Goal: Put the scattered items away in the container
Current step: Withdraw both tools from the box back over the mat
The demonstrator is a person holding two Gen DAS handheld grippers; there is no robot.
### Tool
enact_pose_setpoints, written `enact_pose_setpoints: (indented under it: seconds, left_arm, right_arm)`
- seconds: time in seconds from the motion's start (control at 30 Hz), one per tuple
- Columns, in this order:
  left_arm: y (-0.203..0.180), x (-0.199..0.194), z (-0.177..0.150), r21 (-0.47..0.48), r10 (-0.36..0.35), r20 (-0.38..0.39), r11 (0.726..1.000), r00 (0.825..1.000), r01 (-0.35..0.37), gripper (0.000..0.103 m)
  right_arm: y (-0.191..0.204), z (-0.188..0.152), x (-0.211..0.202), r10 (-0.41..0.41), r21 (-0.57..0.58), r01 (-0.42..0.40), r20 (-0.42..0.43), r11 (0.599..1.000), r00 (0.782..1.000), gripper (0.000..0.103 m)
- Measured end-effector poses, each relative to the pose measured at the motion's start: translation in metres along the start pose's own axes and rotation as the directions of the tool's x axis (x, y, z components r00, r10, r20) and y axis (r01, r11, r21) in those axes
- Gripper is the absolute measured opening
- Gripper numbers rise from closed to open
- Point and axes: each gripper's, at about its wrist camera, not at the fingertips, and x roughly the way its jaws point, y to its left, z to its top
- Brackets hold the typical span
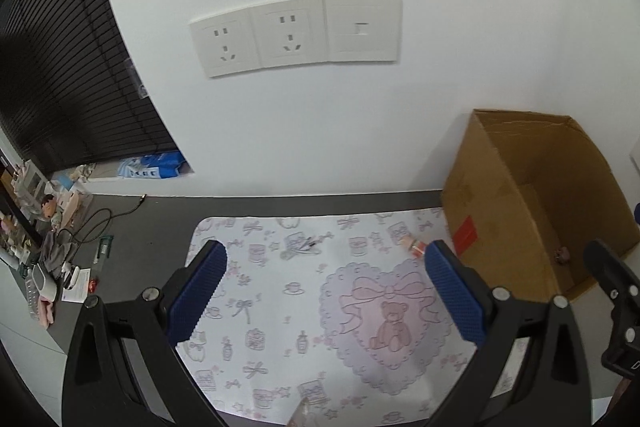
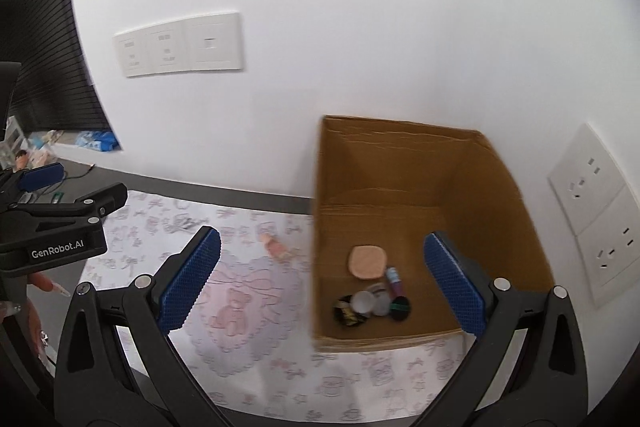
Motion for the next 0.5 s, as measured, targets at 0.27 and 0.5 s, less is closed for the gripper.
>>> enact_pose_setpoints:
  seconds: [0.27, 0.5]
  left_arm:
    - [0.049, -0.003, -0.007, 0.022, 0.006, 0.009, 1.000, 1.000, -0.006, 0.099]
    - [0.086, 0.000, -0.011, 0.039, -0.002, 0.014, 0.999, 1.000, 0.001, 0.099]
  right_arm:
    - [0.059, 0.002, -0.003, 0.022, -0.017, -0.022, 0.009, 1.000, 1.000, 0.103]
    - [0.100, 0.001, -0.006, 0.017, -0.018, -0.017, 0.015, 1.000, 1.000, 0.103]
